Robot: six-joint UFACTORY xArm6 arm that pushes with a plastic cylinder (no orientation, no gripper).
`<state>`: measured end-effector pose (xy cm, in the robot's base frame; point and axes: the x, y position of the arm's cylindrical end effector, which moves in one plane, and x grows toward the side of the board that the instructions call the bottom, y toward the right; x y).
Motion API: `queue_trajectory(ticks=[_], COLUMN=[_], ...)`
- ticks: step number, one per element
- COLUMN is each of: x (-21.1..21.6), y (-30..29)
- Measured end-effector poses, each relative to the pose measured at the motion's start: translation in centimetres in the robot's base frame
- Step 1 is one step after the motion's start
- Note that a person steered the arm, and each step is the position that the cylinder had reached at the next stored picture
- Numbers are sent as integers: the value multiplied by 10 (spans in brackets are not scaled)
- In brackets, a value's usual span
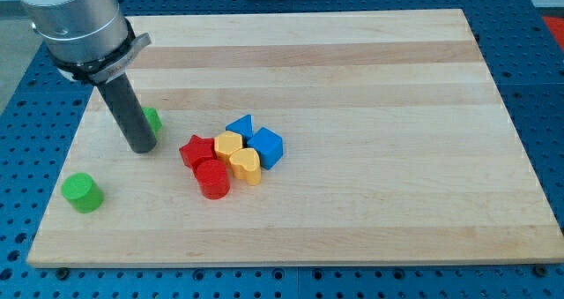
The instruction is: Push the green star closer to red star
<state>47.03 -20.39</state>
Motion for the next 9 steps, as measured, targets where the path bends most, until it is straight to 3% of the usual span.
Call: queue_trajectory(ticks=[2, 3, 6, 9], x=[6, -26, -46, -65], y=[-75, -80, 36, -2])
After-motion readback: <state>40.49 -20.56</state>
